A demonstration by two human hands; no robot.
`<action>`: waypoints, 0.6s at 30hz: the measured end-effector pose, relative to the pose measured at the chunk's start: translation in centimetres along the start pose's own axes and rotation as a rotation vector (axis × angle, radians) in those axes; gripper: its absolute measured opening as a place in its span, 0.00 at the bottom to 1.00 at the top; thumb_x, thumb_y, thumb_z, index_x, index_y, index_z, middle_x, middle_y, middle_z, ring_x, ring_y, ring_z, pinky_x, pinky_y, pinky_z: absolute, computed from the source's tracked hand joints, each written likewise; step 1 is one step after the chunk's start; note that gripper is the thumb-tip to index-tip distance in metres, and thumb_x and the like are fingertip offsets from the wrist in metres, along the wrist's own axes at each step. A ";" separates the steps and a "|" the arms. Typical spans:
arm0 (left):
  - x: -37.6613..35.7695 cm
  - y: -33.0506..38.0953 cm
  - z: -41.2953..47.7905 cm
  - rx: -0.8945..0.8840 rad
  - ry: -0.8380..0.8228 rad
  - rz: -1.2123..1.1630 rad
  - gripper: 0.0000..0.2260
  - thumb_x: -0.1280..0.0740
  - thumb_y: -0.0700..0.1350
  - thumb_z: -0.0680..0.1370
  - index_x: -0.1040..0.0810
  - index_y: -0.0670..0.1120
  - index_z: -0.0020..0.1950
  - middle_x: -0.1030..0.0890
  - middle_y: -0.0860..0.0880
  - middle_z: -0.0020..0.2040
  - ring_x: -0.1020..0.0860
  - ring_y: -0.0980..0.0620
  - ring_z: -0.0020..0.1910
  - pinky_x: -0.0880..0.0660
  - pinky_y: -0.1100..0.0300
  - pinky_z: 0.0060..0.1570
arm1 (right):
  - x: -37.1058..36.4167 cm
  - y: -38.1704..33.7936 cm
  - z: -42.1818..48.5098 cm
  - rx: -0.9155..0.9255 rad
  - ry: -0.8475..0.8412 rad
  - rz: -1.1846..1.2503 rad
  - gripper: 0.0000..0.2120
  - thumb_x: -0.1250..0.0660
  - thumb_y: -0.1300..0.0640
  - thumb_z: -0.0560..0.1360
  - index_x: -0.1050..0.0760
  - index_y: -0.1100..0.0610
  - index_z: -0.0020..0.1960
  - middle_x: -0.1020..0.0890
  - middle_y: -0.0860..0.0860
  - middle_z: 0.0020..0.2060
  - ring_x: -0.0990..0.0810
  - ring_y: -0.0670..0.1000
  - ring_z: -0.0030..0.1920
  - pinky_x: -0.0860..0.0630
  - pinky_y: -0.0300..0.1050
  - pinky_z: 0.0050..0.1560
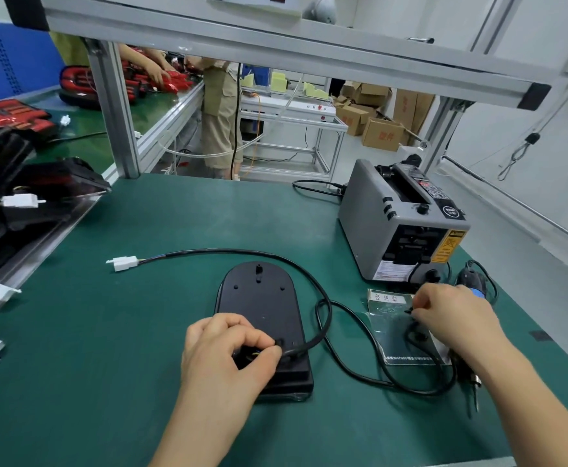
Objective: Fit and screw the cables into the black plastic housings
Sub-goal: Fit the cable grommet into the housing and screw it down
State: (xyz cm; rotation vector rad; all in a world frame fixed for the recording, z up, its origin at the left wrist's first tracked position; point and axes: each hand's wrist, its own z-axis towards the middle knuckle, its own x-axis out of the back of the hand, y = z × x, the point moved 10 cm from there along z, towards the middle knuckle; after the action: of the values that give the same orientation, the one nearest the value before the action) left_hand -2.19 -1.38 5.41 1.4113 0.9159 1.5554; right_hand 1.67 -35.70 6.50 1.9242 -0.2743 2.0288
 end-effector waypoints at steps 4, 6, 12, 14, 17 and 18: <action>0.0 0.0 0.0 -0.004 0.002 0.006 0.10 0.26 0.46 0.68 0.20 0.62 0.36 0.27 0.67 0.46 0.36 0.66 0.56 0.38 0.62 0.54 | -1.0 -0.4 0.5 0.034 0.030 -0.038 0.07 0.38 0.51 0.74 0.25 0.44 0.50 0.20 0.44 0.49 0.27 0.50 0.53 0.31 0.45 0.47; 0.0 0.0 0.0 -0.006 -0.004 0.009 0.10 0.26 0.46 0.68 0.21 0.62 0.36 0.27 0.68 0.46 0.37 0.65 0.56 0.38 0.62 0.54 | -1.2 -0.5 0.6 0.044 0.050 -0.084 0.08 0.39 0.52 0.74 0.25 0.45 0.51 0.20 0.45 0.49 0.27 0.51 0.54 0.31 0.45 0.47; 0.0 -0.3 -0.1 0.003 0.009 -0.027 0.11 0.25 0.44 0.68 0.20 0.61 0.35 0.24 0.61 0.46 0.37 0.68 0.57 0.37 0.65 0.54 | -1.5 -0.7 0.9 0.035 0.074 -0.161 0.10 0.41 0.55 0.76 0.24 0.46 0.54 0.20 0.47 0.49 0.25 0.52 0.52 0.33 0.44 0.43; 0.0 -0.4 -0.1 0.007 0.006 -0.027 0.10 0.25 0.44 0.68 0.20 0.61 0.35 0.24 0.61 0.46 0.37 0.68 0.57 0.37 0.65 0.54 | -1.6 -0.6 1.1 0.034 0.073 -0.150 0.11 0.42 0.56 0.77 0.24 0.47 0.54 0.22 0.48 0.49 0.25 0.52 0.52 0.32 0.44 0.43; 0.0 -0.3 0.0 0.011 0.004 -0.027 0.10 0.25 0.45 0.68 0.20 0.61 0.35 0.25 0.63 0.46 0.37 0.67 0.57 0.37 0.63 0.55 | -1.7 -0.9 1.2 0.054 0.082 -0.172 0.10 0.43 0.56 0.77 0.25 0.49 0.54 0.24 0.49 0.49 0.26 0.52 0.51 0.29 0.43 0.44; 0.0 -0.2 0.0 0.012 0.004 -0.026 0.10 0.25 0.45 0.68 0.20 0.61 0.35 0.25 0.64 0.46 0.37 0.67 0.57 0.37 0.62 0.56 | -1.6 -1.1 1.1 0.063 0.095 -0.165 0.10 0.44 0.55 0.78 0.25 0.50 0.53 0.24 0.49 0.49 0.26 0.53 0.51 0.29 0.44 0.44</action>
State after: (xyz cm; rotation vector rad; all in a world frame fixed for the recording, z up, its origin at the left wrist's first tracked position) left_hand -2.20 -1.32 5.16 1.3996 0.9437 1.5358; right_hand 3.12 -35.23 4.87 1.8147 -0.0279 2.0342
